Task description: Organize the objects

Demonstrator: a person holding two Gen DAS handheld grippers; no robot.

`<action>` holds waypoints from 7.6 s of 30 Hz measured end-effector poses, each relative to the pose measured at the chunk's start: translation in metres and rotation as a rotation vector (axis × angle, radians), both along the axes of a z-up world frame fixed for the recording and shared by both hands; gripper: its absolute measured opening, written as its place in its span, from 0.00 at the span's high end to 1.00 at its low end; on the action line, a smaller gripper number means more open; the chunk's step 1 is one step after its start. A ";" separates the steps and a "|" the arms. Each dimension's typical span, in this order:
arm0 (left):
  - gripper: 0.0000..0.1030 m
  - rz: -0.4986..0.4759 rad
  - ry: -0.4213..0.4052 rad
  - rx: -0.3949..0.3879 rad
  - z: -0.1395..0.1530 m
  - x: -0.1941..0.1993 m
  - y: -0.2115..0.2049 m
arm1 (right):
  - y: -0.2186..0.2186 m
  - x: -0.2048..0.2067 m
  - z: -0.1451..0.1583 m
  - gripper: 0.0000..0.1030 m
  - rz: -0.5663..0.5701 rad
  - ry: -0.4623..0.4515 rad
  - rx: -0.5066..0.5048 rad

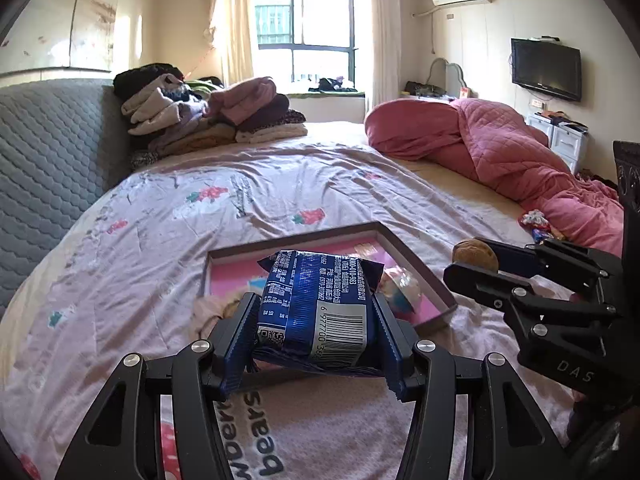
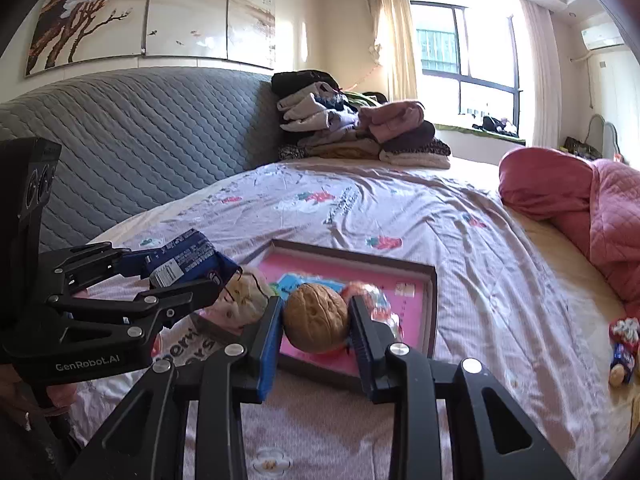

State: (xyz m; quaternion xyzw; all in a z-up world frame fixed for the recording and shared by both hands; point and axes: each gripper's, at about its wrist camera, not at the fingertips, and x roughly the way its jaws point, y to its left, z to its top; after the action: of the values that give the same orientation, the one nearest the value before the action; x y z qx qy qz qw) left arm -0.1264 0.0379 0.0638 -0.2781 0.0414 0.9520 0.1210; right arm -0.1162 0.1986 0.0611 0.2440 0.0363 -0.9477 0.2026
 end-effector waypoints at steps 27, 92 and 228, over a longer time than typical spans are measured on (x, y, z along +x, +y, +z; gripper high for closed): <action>0.45 0.062 0.025 -0.032 0.017 -0.089 -0.010 | -0.020 -0.056 0.026 0.68 0.036 0.089 0.046; 0.44 0.099 -0.370 -0.041 -0.117 -0.204 -0.031 | -0.090 -0.104 -0.113 0.68 0.197 -0.272 0.209; 0.25 0.276 -0.100 0.022 -0.080 0.030 -0.039 | -0.015 0.037 -0.089 0.26 -0.222 -0.118 0.039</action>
State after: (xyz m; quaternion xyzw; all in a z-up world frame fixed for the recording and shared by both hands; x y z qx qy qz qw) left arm -0.0960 -0.0013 -0.0162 -0.3269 -0.0136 0.9449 -0.0063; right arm -0.0792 0.1832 -0.0283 0.3060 0.0155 -0.9473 0.0936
